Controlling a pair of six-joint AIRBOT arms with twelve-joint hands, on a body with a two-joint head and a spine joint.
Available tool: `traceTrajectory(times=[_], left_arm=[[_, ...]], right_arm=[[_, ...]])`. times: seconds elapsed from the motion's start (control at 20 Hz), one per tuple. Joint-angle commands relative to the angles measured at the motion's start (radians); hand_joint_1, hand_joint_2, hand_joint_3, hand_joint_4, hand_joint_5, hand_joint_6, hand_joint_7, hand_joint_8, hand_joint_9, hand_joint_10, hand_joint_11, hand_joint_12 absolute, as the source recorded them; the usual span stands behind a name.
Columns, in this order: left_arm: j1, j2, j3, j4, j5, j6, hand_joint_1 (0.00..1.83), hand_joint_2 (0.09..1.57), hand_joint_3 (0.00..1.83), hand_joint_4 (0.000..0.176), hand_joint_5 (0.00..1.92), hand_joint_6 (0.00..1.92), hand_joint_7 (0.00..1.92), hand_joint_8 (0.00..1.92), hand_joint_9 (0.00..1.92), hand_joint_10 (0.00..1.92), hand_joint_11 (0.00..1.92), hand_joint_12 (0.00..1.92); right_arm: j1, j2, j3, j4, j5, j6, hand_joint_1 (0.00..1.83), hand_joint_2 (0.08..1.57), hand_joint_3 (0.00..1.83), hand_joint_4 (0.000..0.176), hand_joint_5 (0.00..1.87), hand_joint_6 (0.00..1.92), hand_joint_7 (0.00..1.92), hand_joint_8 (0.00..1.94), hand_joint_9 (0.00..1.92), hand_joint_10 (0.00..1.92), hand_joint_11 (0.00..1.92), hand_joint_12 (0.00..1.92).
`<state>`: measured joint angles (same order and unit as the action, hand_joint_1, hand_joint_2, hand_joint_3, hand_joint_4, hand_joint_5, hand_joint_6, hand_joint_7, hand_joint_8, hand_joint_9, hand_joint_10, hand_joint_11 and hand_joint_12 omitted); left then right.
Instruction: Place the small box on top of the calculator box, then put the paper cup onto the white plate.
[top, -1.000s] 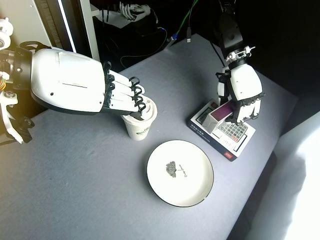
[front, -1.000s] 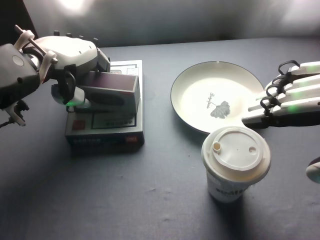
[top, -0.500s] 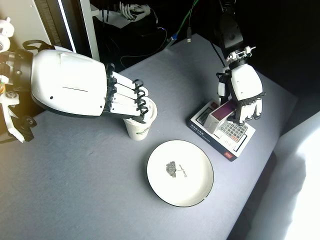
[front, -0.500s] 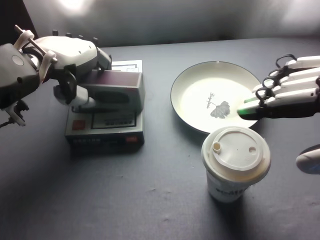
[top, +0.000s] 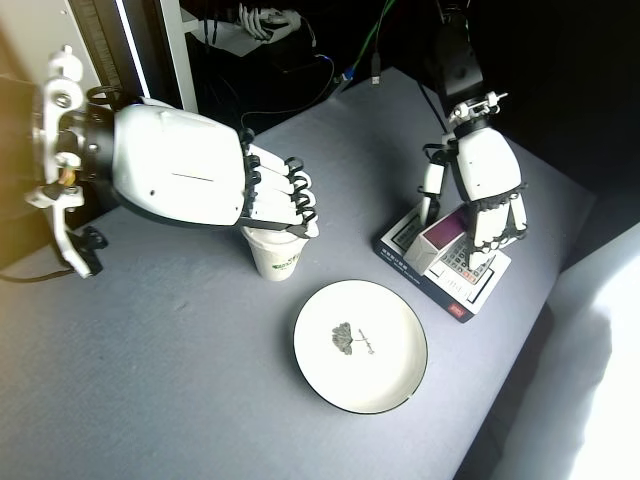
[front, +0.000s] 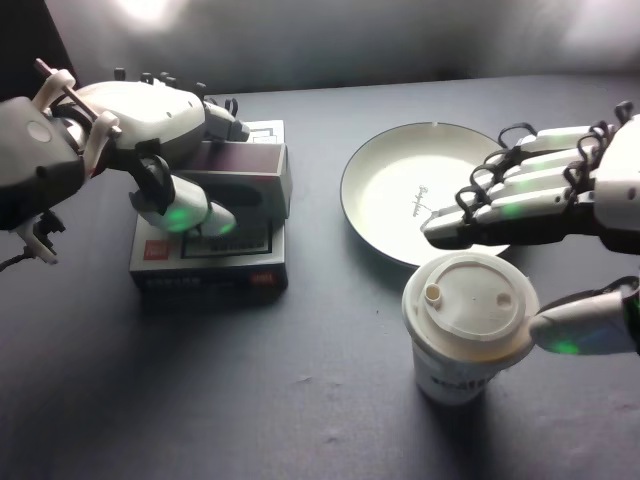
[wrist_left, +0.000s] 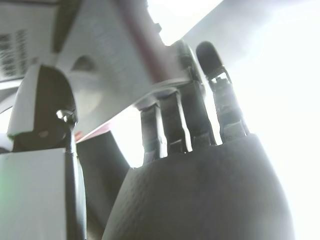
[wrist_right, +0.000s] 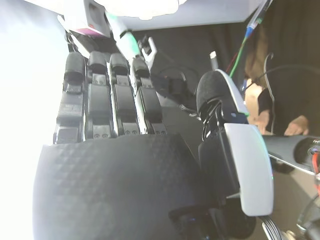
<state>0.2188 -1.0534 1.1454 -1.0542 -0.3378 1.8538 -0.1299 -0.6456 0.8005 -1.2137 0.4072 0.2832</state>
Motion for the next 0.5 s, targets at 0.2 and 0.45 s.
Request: traceTrajectory(times=[0.2, 0.45], left_arm=[[-0.033, 0.078, -0.070, 0.031, -0.158, 0.002, 0.42, 0.95, 0.00, 0.000, 0.15, 0.00, 0.20, 0.01, 0.20, 0.00, 0.00, 0.43], [-0.093, 0.138, -0.115, 0.091, -0.056, -0.006, 0.27, 0.90, 0.00, 0.000, 0.13, 0.00, 0.18, 0.00, 0.16, 0.00, 0.00, 0.25]], right_arm=[[0.016, -0.029, 0.028, 0.066, 0.038, 0.002, 0.13, 1.32, 0.00, 0.000, 0.17, 0.00, 0.18, 0.00, 0.17, 0.00, 0.00, 0.43], [0.018, -0.089, 0.063, 0.066, 0.031, 0.025, 0.39, 1.16, 0.00, 0.000, 0.09, 0.00, 0.08, 0.00, 0.10, 0.00, 0.00, 0.32]])
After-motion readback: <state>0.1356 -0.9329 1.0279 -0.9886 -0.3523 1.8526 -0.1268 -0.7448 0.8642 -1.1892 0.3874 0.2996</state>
